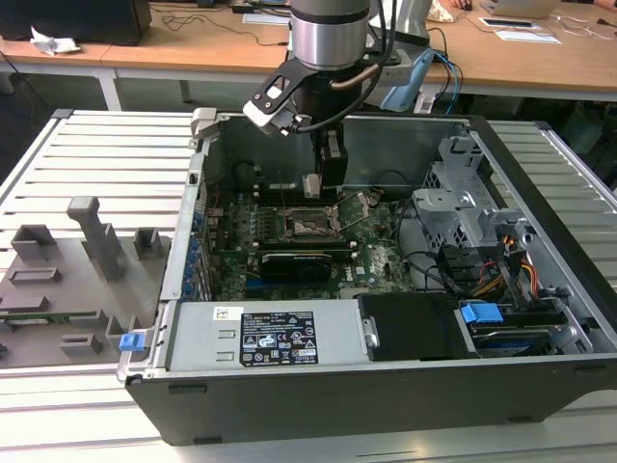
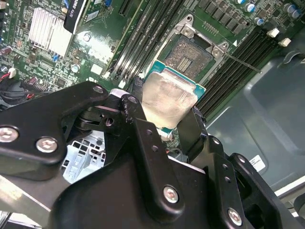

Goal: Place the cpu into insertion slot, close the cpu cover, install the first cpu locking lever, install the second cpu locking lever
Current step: 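Place the cpu into insertion slot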

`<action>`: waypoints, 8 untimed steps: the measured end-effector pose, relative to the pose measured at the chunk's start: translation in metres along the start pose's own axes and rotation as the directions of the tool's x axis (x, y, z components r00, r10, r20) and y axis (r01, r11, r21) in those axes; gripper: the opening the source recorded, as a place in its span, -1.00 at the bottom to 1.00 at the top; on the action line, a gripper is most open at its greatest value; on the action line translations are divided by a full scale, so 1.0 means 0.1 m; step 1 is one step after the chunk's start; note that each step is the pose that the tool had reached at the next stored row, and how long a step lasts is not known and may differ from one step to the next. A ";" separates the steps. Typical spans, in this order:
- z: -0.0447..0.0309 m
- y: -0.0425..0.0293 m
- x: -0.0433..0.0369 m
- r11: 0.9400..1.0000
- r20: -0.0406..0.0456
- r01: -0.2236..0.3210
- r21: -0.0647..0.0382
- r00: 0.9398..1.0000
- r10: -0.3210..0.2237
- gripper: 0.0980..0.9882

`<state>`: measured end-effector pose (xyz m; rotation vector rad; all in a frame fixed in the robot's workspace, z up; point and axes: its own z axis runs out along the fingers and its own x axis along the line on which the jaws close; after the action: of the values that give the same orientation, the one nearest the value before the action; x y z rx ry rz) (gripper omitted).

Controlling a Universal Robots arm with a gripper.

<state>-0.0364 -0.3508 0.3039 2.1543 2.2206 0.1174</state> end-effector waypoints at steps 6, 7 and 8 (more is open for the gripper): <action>0.036 -0.003 -0.001 1.000 0.000 0.000 0.000 1.000 0.000 -0.02; 0.040 -0.004 -0.001 1.000 0.000 0.000 0.000 1.000 0.000 -0.02; 0.042 -0.004 -0.001 1.000 0.000 0.000 0.001 1.000 0.000 -0.02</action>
<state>-0.0365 -0.3508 0.2997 2.1546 2.2208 0.1166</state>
